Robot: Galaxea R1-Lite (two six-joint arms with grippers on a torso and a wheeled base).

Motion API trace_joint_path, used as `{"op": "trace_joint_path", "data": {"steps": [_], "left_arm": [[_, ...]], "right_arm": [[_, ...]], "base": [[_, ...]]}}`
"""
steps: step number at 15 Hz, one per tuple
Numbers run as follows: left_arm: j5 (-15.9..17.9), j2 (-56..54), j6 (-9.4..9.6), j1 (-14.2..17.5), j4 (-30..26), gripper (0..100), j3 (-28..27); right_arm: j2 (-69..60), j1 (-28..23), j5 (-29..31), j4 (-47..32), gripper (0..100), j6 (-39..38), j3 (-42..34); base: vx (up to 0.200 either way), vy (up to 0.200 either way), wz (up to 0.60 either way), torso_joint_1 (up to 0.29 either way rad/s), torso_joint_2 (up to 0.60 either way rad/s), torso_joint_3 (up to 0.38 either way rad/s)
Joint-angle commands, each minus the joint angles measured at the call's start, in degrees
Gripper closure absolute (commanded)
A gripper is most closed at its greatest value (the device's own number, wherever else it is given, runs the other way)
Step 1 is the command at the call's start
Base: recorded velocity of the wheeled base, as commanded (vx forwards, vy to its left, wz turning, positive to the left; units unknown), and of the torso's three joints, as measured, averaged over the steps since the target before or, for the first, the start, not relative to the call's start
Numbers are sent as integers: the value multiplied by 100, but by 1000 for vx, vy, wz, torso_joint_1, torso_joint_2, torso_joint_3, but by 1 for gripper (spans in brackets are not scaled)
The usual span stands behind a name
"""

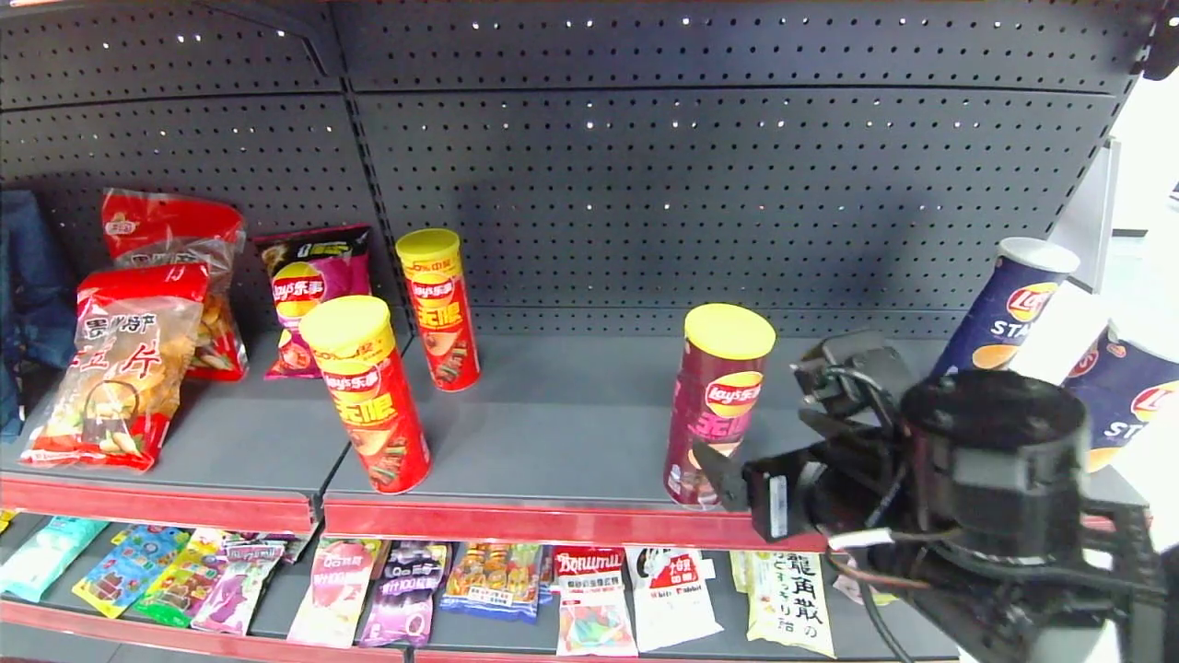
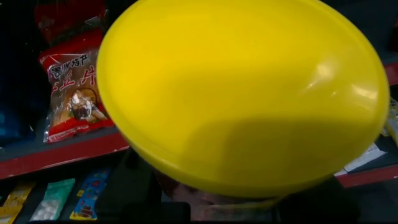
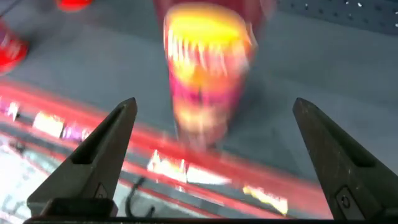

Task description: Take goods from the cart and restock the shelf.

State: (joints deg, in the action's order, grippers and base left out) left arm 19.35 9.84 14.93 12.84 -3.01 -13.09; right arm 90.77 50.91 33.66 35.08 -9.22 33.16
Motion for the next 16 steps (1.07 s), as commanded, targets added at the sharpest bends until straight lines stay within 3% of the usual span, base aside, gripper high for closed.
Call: {"op": "trace_joint_path", "data": {"steps": [1, 3, 4, 5, 7, 8, 9, 10, 12, 13, 16], "left_arm": [[-1, 1, 1, 8, 2, 100, 0], [-1, 36, 1, 8, 2, 100, 0], [-1, 62, 1, 0, 2, 100, 0], [-1, 80, 1, 8, 2, 100, 0], [8, 124, 10, 0, 2, 100, 0], [8, 124, 10, 0, 2, 100, -9], [8, 124, 10, 0, 2, 100, -9], [25, 124, 10, 0, 2, 100, -9], [60, 185, 10, 0, 11, 100, -97], [78, 264, 10, 0, 11, 100, -211], [271, 633, 10, 0, 11, 100, -528]], "right_arm": [[-1264, 288, 159, 7, 0, 87, -872], [-2116, -116, -114, -10, 0, 324, -855], [-2608, -538, -536, -107, 0, 904, -758], [-2995, -1145, -1125, -300, 0, 1537, -793], [-3426, -2639, -2795, -854, 0, 1748, -820], [-3549, -3122, -3260, -1074, 0, 1801, -820], [-3830, -3772, -3867, -1531, 0, 1888, -820], [-4480, -4660, -4456, -2586, 0, 1950, -820], [-5210, -5372, -4790, -3456, 0, 1783, -837], [-5518, -5697, -4772, -3526, 0, 1616, -987], [-6660, -6014, -4746, -3579, 0, 1783, -1734]], "base": [[0, 0, 0, 0, 0, 0], [0, 0, 0, 0, 0, 0], [0, 0, 0, 0, 0, 0], [0, 0, 0, 0, 0, 0], [0, 0, 0, 0, 0, 0], [0, 0, 0, 0, 0, 0], [0, 0, 0, 0, 0, 0], [0, 0, 0, 0, 0, 0], [0, 0, 0, 0, 0, 0], [0, 0, 0, 0, 0, 0], [0, 0, 0, 0, 0, 0]]}}
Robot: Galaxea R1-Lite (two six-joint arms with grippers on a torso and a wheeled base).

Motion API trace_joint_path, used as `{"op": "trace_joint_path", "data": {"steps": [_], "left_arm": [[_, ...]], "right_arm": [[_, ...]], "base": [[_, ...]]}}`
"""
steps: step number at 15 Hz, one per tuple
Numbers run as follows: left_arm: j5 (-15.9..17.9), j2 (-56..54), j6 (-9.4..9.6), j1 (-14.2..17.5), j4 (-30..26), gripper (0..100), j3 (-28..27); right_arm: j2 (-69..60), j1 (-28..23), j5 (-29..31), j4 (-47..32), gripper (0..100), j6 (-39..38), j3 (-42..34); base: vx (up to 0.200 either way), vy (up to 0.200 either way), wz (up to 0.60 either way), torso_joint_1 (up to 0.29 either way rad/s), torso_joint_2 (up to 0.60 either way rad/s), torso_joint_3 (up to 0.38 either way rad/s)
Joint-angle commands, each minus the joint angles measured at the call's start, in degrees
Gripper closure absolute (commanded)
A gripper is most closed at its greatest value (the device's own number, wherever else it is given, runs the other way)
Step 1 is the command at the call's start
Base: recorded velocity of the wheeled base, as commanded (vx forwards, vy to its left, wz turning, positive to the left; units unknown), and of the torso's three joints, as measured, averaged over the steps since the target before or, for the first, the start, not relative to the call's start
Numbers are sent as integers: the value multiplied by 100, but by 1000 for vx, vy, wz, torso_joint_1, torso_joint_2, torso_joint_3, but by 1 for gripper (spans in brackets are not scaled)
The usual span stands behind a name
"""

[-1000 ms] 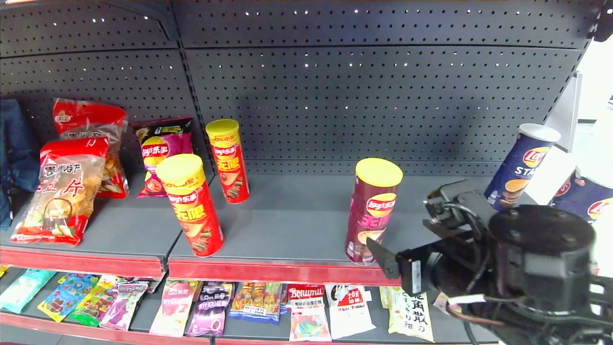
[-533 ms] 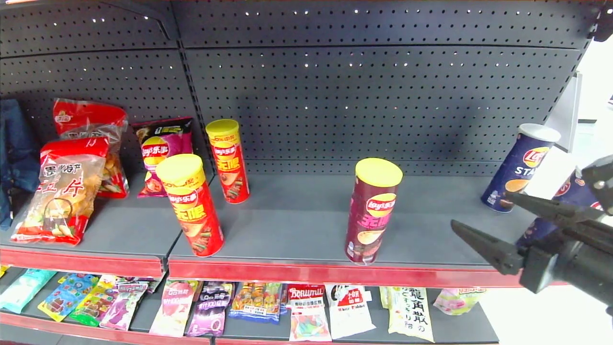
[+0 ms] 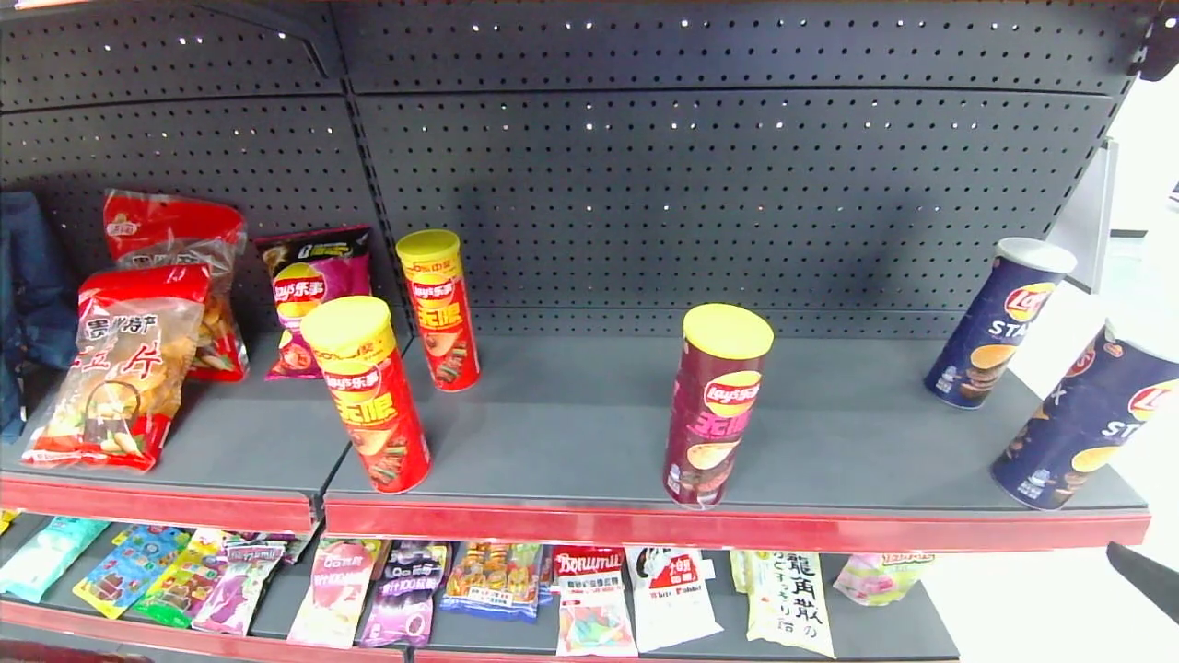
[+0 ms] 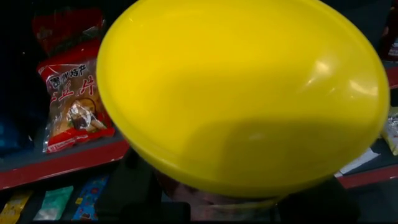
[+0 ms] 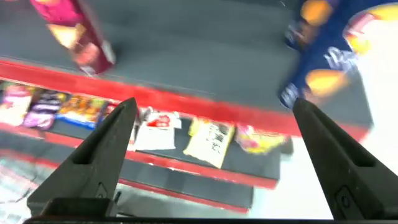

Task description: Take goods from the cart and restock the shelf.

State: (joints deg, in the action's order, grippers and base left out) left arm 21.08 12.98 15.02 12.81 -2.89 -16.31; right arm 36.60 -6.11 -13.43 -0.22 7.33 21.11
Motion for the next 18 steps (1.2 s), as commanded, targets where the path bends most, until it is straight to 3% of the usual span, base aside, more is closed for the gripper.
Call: {"op": "trace_joint_path", "data": {"steps": [1, 4, 8, 14, 16, 18], "left_arm": [[90, 433, 1, 2, -1, 100, -338], [98, 486, 1, 2, -1, 100, -382], [344, 591, -52, 2, -1, 100, -364], [538, 565, -52, -7, -10, 100, -390], [766, 600, -52, 2, -10, 100, -434], [766, 688, -52, 2, -10, 100, -461]], "right_arm": [[-1577, -303, -28, -277, 0, 304, -573], [-2174, -321, -10, -787, 0, 357, -556], [-2623, -382, 895, -998, 0, 515, -758], [-3097, -365, 948, -989, 0, 691, -1197], [-3097, -365, 948, -989, 0, 718, -1233], [-3097, -365, 948, -980, 0, 718, -1276]], "base": [[0, 0, 0, 0, 0, 0], [0, 0, 0, 0, 0, 0], [0, 0, 0, 0, 0, 0], [0, 0, 0, 0, 0, 0], [0, 0, -600, 5, 5, 5], [0, 0, -600, 0, -7, 5]]}}
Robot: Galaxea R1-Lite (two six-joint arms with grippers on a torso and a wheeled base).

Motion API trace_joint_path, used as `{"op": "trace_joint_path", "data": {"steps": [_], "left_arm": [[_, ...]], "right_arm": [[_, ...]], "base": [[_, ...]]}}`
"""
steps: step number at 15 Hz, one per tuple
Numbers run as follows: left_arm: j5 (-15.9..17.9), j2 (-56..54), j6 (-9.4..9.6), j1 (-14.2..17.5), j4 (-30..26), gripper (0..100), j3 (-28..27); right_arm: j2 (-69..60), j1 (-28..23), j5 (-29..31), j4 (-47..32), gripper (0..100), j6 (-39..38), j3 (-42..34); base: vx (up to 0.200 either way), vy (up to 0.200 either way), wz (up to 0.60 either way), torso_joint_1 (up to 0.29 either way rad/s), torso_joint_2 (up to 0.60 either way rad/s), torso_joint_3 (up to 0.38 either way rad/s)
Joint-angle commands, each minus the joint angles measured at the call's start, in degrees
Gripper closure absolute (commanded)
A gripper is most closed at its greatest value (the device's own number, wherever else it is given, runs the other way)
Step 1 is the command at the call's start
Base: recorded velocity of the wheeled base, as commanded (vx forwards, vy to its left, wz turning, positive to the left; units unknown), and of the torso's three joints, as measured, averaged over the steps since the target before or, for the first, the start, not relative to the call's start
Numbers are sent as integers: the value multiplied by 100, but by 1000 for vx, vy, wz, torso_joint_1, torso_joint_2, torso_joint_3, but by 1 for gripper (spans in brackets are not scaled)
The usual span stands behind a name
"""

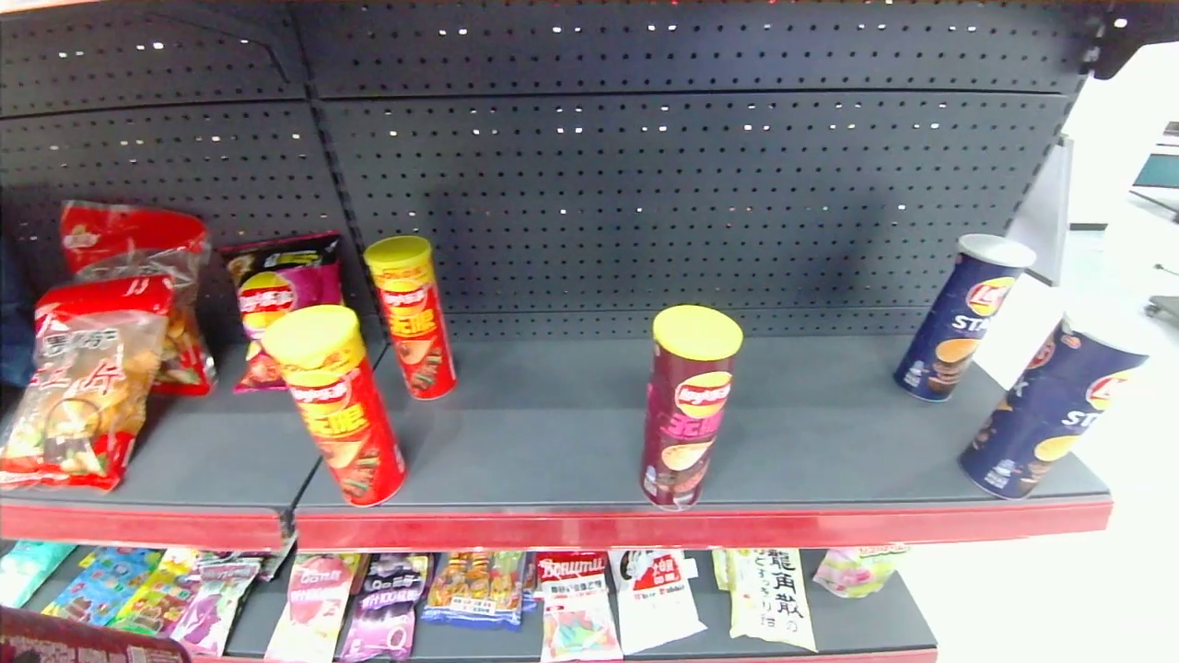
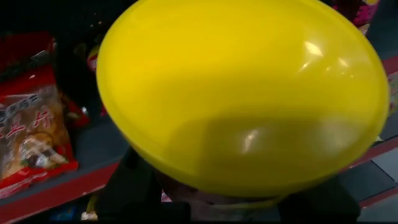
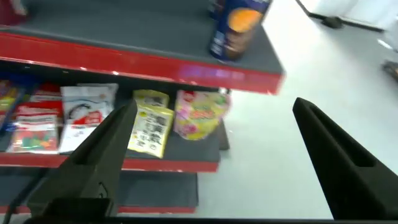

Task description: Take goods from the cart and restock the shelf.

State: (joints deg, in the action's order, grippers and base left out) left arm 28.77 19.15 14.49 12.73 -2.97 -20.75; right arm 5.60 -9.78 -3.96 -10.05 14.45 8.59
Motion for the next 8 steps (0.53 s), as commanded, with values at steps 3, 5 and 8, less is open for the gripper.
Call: {"op": "trace_joint_path", "data": {"steps": [3, 5, 8], "left_arm": [[6, 168, 1, 11, 7, 100, -35], [6, 265, 1, 11, 7, 100, -78], [234, 889, 1, 11, 34, 100, -307]], "right_arm": [[3, 2, -8, -6, 0, 6, -51], [12, 2, -8, 46, 0, 6, -156], [3, 2, -8, 55, 0, -65, -218]], "base": [[0, 0, -600, 7, 1, 2], [0, 0, -300, -1, -1, 1], [0, 0, 0, 0, 0, 0]]}}
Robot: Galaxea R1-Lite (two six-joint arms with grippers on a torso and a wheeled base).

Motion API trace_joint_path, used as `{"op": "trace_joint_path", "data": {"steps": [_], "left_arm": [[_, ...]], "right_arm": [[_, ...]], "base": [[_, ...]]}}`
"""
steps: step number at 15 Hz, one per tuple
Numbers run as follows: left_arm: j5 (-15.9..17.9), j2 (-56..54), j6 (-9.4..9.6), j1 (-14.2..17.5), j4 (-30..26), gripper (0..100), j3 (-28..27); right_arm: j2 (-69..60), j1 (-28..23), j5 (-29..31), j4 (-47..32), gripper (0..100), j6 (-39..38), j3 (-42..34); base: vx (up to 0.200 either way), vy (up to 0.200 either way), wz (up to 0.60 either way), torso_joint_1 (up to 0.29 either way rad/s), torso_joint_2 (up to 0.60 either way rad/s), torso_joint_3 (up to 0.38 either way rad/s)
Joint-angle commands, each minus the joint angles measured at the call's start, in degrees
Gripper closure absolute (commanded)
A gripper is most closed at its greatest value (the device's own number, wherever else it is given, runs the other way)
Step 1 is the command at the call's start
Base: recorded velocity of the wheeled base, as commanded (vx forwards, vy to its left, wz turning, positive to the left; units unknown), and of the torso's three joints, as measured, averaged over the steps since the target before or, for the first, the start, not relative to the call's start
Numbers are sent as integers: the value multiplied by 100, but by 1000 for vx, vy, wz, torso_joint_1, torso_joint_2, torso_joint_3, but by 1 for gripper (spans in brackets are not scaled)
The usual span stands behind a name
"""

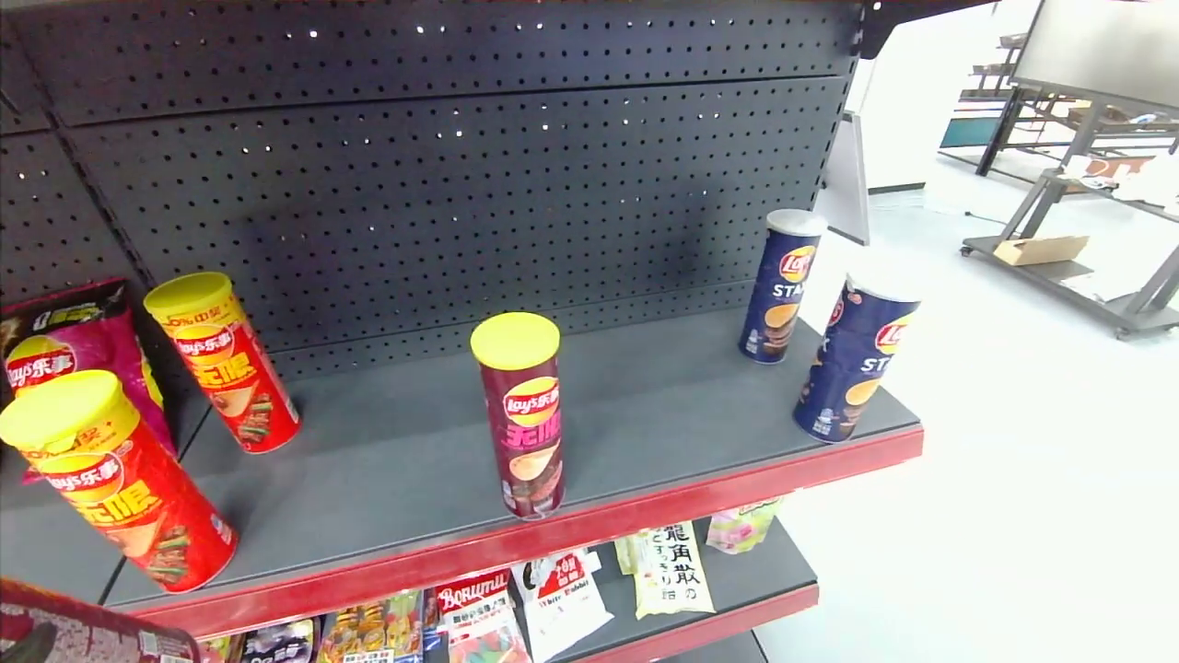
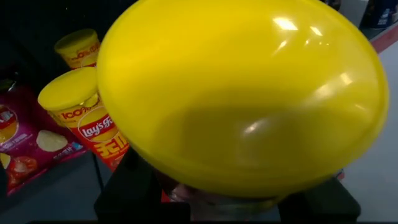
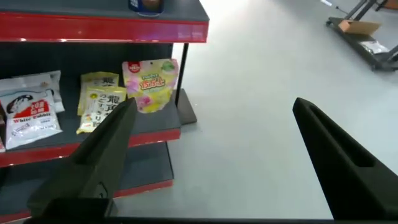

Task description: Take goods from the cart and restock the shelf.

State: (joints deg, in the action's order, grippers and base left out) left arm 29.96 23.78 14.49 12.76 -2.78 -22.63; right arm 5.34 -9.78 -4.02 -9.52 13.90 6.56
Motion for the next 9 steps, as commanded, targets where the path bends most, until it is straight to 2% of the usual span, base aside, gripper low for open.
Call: {"op": "trace_joint_path", "data": {"steps": [1, 5, 7, 8, 9], "left_arm": [[247, 671, 1, -2, 14, 100, -198], [475, 2130, 1, -81, 216, 100, -655], [458, 2798, 1, -345, 647, 100, -778], [440, 3255, -8, -520, 1078, 100, -787], [431, 3545, -78, -661, 1306, 100, -796]], "right_arm": [[29, 2, 7, 3, 0, -71, -32], [29, 2, 429, 135, 0, -783, -120], [29, 2, 446, 310, 0, -1249, -252], [29, 2, 490, 952, 0, -1513, -638], [29, 2, 525, 943, 0, -1451, -656]], "base": [[0, 0, 0, 0, 0, 0], [0, 0, 0, 0, 0, 0], [0, 0, 0, 0, 0, 0], [0, 0, 0, 0, 0, 0], [0, 0, 0, 0, 0, 0]]}}
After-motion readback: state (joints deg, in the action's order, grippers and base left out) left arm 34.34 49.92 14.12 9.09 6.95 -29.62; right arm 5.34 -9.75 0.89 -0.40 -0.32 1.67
